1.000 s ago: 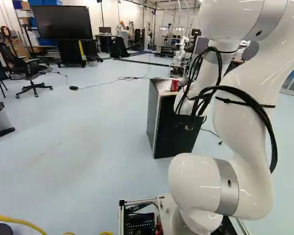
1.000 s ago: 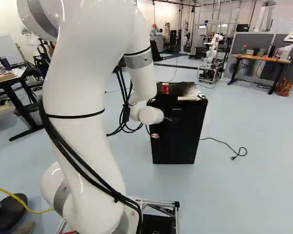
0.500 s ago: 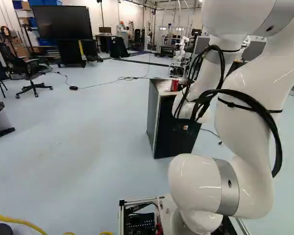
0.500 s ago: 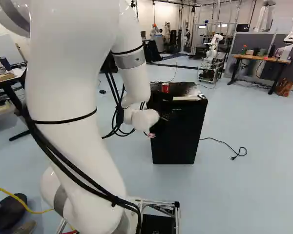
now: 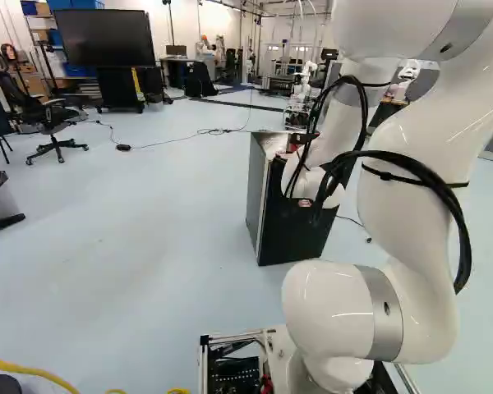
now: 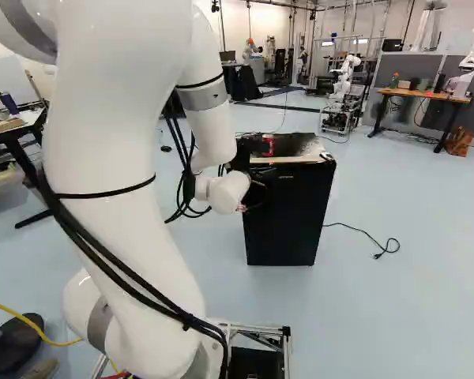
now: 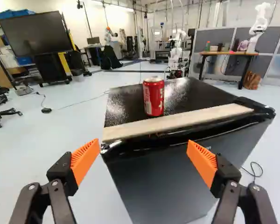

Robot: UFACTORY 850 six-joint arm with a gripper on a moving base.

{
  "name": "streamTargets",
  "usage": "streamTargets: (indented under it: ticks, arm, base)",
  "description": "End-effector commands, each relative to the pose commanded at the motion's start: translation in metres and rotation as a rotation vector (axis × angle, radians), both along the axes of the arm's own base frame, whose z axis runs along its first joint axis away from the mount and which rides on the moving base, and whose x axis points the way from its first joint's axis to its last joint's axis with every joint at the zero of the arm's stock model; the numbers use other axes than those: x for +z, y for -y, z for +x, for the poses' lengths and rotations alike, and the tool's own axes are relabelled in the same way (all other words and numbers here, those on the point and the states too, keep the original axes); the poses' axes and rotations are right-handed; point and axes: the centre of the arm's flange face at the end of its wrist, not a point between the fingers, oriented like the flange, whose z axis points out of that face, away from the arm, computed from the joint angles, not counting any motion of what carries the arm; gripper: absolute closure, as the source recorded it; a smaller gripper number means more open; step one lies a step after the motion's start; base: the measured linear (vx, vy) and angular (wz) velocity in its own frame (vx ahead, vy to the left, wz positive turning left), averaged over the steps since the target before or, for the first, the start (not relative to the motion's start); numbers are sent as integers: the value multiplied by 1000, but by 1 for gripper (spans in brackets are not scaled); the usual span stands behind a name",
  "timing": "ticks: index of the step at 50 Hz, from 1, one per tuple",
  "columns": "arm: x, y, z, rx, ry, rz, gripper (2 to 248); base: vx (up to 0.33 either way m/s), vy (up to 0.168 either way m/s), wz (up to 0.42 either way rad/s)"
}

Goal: Grab a drink from the fridge

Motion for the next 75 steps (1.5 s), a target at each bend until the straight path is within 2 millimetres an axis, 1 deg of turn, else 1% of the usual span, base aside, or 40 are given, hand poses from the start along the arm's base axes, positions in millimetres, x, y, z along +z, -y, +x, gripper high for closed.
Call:
streamTargets:
  ticks: [9, 17, 51, 65, 75]
  arm:
    - [4, 0, 13, 9, 58, -8, 3]
    - [3, 3, 26, 10, 76, -11, 3]
    - [-5, 38, 81, -29, 98, -20, 3]
    - [-11, 47, 104, -33, 93, -22, 3]
    - [-15, 49, 120, -29, 89, -23, 3]
  base:
    - [0, 0, 0]
    - [0, 0, 0]
    - [0, 0, 0]
    - [0, 0, 0]
    - [0, 0, 0]
